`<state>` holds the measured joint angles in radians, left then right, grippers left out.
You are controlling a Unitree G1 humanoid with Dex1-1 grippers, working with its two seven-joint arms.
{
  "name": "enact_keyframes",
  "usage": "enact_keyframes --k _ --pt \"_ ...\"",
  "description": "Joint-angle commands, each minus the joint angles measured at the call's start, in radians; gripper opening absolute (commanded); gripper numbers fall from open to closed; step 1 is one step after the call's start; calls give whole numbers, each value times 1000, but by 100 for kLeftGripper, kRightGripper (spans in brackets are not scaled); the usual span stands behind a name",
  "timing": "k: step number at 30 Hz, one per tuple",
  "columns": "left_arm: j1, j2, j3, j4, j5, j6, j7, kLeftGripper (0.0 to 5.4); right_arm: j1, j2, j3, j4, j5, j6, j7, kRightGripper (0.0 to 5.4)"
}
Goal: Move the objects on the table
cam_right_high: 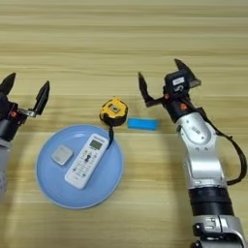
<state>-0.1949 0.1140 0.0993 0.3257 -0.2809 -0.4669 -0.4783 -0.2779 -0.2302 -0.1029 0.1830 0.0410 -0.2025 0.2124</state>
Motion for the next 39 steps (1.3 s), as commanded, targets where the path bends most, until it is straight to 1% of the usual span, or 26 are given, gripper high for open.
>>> enact_keyframes --k 1,3,5,8,10,11,14,17,20,23,27,29,31,33,36,39 --pt "-21 16 8 19 -6 -2 -16 540 -44 16 -62 164 1 -87 -96 538" --pt "-24 21 11 24 -6 -4 -22 540 -64 17 -93 245 16 -135 -129 538" --pt "-26 28 12 25 -4 -6 -29 540 -85 14 -111 315 10 -187 -163 538" --pt "-21 43 7 6 -10 9 -54 540 -109 8 -108 365 -3 -242 -172 538" --pt "-10 59 -6 -25 -7 25 -78 540 -121 8 -107 396 -6 -253 -181 538" --pt "-4 70 -16 -41 -1 33 -94 540 -125 8 -108 408 -6 -259 -184 538" --pt "22 106 -45 -105 -9 79 -154 540 -132 9 -104 429 -12 -276 -194 538" --pt "57 171 -81 -206 -9 128 -229 540 -134 11 -100 435 -18 -281 -204 538" --pt "80 233 -115 -293 -16 209 -298 540 -136 14 -98 433 -19 -279 -214 538" --pt "89 280 -150 -349 -6 324 -328 540 -134 20 -94 427 -21 -274 -221 538" --pt "101 331 -215 -429 7 468 -372 540 -132 26 -89 422 -21 -267 -232 538" --pt "95 352 -246 -466 13 537 -387 540 -129 29 -85 415 -24 -264 -238 538" --pt "83 363 -274 -500 8 591 -403 540 -127 32 -81 406 -26 -260 -245 538" --pt "67 363 -297 -531 -1 645 -408 540 -124 35 -78 398 -27 -254 -251 538" --pt "25 354 -339 -553 0 745 -410 540 -120 41 -74 386 -32 -248 -261 538" --pt "-5 347 -363 -557 4 812 -403 540 -116 45 -72 378 -36 -245 -267 538"
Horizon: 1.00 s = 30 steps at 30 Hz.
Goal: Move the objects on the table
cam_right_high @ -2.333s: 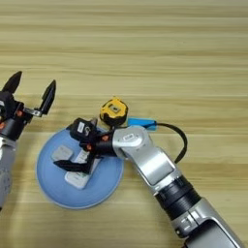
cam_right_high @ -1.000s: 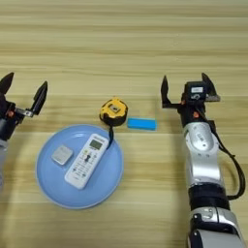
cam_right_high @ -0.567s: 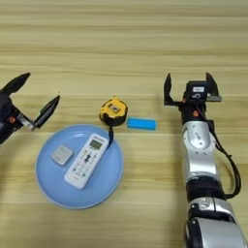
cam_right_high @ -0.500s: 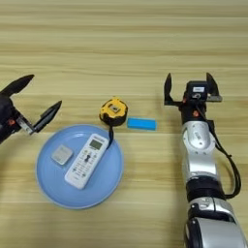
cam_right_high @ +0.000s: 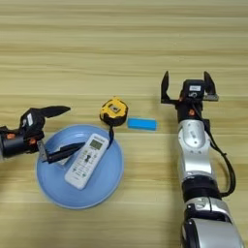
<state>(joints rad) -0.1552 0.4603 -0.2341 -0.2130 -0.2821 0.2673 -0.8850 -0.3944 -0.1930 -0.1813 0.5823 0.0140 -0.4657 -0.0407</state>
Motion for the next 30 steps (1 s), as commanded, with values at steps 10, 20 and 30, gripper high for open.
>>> enact_keyframes --k 10,20,30 --pt "-124 -48 -136 -32 66 259 90 540 9 16 15 -50 -22 31 -38 538" --pt "-175 -57 -240 -23 129 456 145 540 16 26 23 -76 -29 42 -56 538" --pt "-193 -59 -252 69 180 492 177 540 12 32 23 -75 -25 45 -62 538"
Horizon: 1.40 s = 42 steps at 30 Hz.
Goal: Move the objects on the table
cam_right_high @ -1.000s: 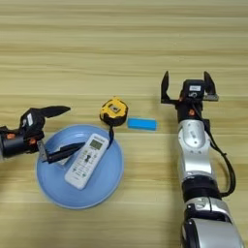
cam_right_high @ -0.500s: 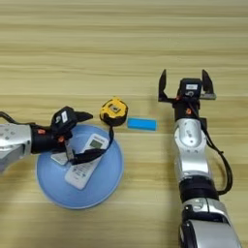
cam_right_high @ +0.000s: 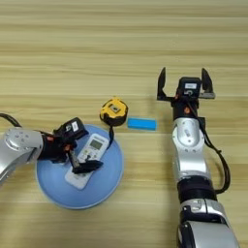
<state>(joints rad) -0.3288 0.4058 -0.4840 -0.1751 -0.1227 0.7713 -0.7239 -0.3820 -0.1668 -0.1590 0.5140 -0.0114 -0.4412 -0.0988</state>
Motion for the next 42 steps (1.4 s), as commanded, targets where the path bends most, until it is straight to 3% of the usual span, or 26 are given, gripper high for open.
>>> enact_keyframes --k 1,13,42 --pt "-21 -7 -1 35 24 -15 18 540 -1 6 1 -6 0 20 -4 538" --pt "-25 -11 -19 31 1 34 -14 540 -1 9 1 -7 -3 19 -8 538" --pt "-44 -17 -12 49 12 -1 -39 283 -2 13 -3 -9 -2 17 -17 540"
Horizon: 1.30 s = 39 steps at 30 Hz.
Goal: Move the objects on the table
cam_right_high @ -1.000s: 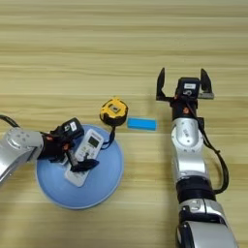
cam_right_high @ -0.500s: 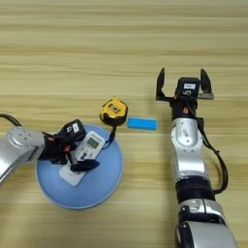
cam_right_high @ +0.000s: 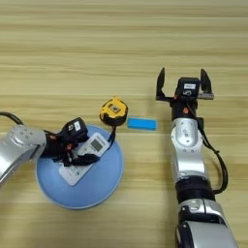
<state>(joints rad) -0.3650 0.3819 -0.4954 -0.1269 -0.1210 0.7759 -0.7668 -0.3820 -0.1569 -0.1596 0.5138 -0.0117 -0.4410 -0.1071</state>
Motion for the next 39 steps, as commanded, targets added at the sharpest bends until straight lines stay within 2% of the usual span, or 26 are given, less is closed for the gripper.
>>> enact_keyframes --k 1,8,18,31,39 --pt "-8 8 -1 0 11 -6 3 273 -1 3 -2 -11 -2 17 -9 540" --pt "-8 10 0 -1 14 -9 6 217 -1 5 -5 -13 2 17 -10 540" --pt "-19 16 5 0 17 -11 6 164 0 7 -7 -20 5 20 -13 540" --pt "-32 18 5 2 20 -22 2 114 -3 6 -7 -15 8 17 -17 540" --pt "-38 20 6 3 22 -29 2 111 -4 6 -8 -15 9 17 -18 540"
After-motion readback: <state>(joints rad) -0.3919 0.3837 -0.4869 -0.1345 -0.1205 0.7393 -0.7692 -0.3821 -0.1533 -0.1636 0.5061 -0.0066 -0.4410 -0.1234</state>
